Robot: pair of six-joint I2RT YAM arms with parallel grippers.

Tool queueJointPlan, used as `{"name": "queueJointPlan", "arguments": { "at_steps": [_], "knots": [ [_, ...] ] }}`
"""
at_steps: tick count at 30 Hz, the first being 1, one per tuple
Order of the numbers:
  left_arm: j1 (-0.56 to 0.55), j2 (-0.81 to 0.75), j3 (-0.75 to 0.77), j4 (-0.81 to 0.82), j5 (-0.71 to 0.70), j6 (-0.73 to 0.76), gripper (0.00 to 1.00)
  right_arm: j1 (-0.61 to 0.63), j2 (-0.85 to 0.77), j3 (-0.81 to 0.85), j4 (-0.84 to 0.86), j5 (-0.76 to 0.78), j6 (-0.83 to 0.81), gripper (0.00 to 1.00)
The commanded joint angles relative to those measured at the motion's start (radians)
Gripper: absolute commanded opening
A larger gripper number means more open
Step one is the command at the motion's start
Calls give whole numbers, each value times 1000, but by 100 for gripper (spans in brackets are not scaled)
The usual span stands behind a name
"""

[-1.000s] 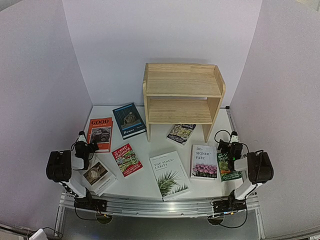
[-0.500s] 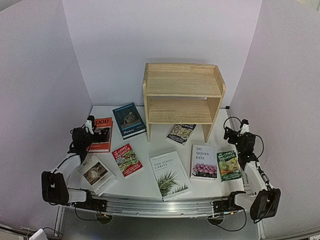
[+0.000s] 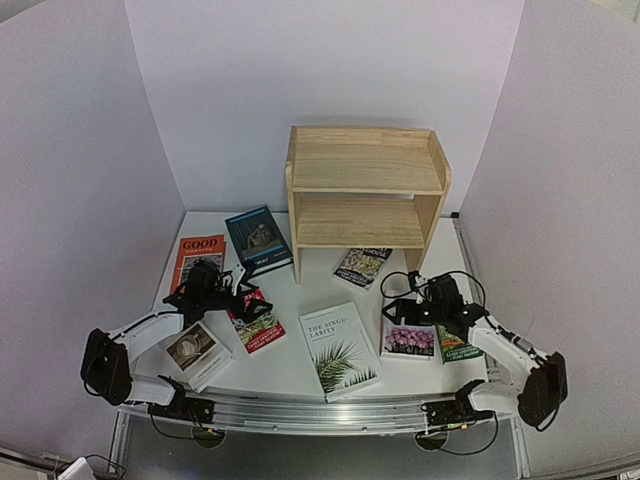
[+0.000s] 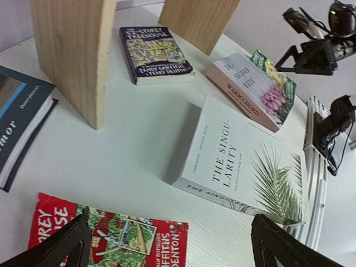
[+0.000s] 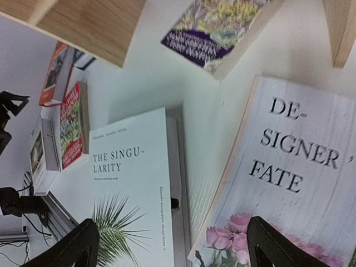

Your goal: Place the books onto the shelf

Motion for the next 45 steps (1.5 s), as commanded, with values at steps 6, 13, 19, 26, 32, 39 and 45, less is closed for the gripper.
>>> {"name": "queueJointPlan", "arguments": {
  "at_steps": [6, 13, 19, 26, 32, 39, 45],
  "knots": [
    [-60, 68, 37, -27, 30, -109, 100, 171, 494, 252, -39, -35, 48, 88],
    [-60, 82, 47, -45, -8, -60, 100, 170, 731, 409, -27, -197, 45, 69],
    [-60, 99, 57, -14, -29, -54, 100, 170, 829, 419, 8, -358, 27, 26],
    [-60, 162, 121, -132, 15, -13, 100, 172, 812, 434, 95, -419, 14, 0],
    [-60, 251, 265, -300, 89, 114, 100, 177, 725, 494, 103, -381, -70, 0],
    [-60, 323, 402, -363, 154, 246, 100, 233, 613, 513, 103, -300, -181, 0],
    [-60, 403, 452, -393, 296, 308, 100, 256, 548, 510, 104, -262, -216, 0]
  ]
}}
